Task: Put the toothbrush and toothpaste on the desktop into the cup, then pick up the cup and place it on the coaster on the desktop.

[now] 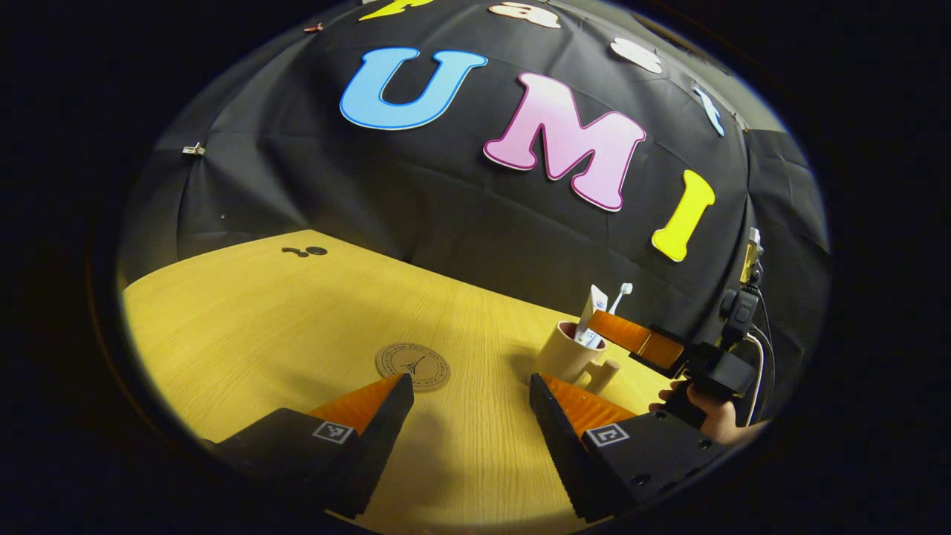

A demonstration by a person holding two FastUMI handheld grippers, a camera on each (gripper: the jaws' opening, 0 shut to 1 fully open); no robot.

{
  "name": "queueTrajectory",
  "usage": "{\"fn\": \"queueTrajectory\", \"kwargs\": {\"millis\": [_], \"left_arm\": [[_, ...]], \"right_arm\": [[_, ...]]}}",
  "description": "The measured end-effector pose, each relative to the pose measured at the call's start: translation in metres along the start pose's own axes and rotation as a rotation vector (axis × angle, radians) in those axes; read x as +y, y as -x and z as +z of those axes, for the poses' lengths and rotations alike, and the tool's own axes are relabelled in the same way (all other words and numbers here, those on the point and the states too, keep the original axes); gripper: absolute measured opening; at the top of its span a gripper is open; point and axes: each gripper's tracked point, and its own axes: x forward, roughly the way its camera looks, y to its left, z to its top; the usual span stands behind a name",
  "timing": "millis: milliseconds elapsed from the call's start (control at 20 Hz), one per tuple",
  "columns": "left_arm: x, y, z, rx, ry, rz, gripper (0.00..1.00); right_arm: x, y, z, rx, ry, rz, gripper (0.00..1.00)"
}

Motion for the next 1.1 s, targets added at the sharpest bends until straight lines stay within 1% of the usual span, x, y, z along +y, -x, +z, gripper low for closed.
{"fn": "queueTrajectory", "kwargs": {"millis": [100, 200, 300, 350, 450, 550, 750, 900, 1100], "left_arm": [[0.000, 0.003, -0.003, 0.007, 0.000, 0.004, 0.98], [0.003, 0.009, -0.006, 0.012, 0.008, 0.012, 0.98], [0.006, 0.015, -0.007, 0.013, 0.012, 0.023, 0.98], [0.008, 0.017, -0.008, 0.015, 0.009, 0.033, 0.98], [0.015, 0.023, -0.008, 0.019, 0.000, 0.055, 0.98], [0.021, 0.030, -0.004, 0.019, 0.005, 0.074, 0.98], [0.031, 0.042, 0.002, 0.021, 0.006, 0.117, 0.98], [0.040, 0.051, 0.003, 0.045, -0.036, 0.156, 0.98], [0.044, 0.066, 0.018, 0.058, -0.043, 0.192, 0.98]], "right_arm": [[-0.001, 0.003, 0.002, 0.012, 0.037, -0.007, 0.89], [0.001, 0.004, 0.001, 0.049, 0.037, -0.003, 0.96], [0.002, 0.005, 0.002, 0.080, 0.041, -0.006, 0.98], [0.000, 0.005, 0.002, 0.097, 0.047, -0.021, 0.98], [-0.009, 0.005, -0.005, 0.170, 0.052, -0.083, 0.98], [-0.009, 0.003, -0.007, 0.230, 0.045, -0.100, 0.98], [0.002, 0.001, 0.001, 0.289, 0.048, -0.094, 0.98], [0.012, 0.005, -0.008, 0.385, 0.109, -0.073, 0.98], [0.019, 0.013, -0.026, 0.521, 0.156, -0.070, 0.98]]}}
